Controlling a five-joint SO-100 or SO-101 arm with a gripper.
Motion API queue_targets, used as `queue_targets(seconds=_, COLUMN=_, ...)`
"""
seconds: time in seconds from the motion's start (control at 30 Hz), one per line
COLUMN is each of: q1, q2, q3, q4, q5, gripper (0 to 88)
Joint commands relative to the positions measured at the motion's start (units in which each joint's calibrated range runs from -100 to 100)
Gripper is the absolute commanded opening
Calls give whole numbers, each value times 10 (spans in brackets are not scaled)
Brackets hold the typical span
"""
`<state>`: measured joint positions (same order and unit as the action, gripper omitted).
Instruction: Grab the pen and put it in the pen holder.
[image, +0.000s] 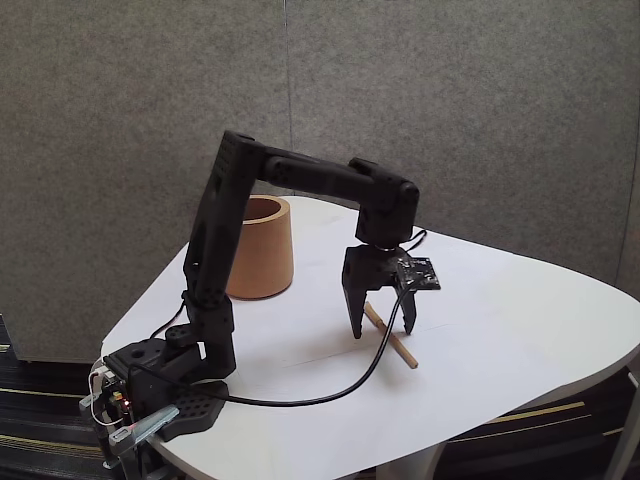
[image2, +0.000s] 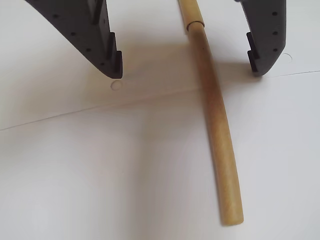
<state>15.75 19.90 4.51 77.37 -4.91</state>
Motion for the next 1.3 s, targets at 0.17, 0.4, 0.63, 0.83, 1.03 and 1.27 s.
queue_targets(seconds=0.17, q1=-2, q2=19, q3=38, q4=-11, q5=2, gripper=361)
queue_targets(seconds=0.4, q1=-2, q2=15, q3=41, q4=-14, q5=2, gripper=361)
queue_targets(seconds=0.63, q1=1, q2=21, q3=42, q4=-14, q5=3, gripper=360)
queue_targets(seconds=0.83, q1=-1, q2=23, q3=47, q4=-14, q5=3, gripper=360)
queue_targets(seconds=1.03, q1=-1, q2=40, q3=46, q4=-14, q5=3, gripper=360)
queue_targets(seconds=1.27, q1=-1, q2=40, q3=46, q4=-31, q5=3, gripper=360)
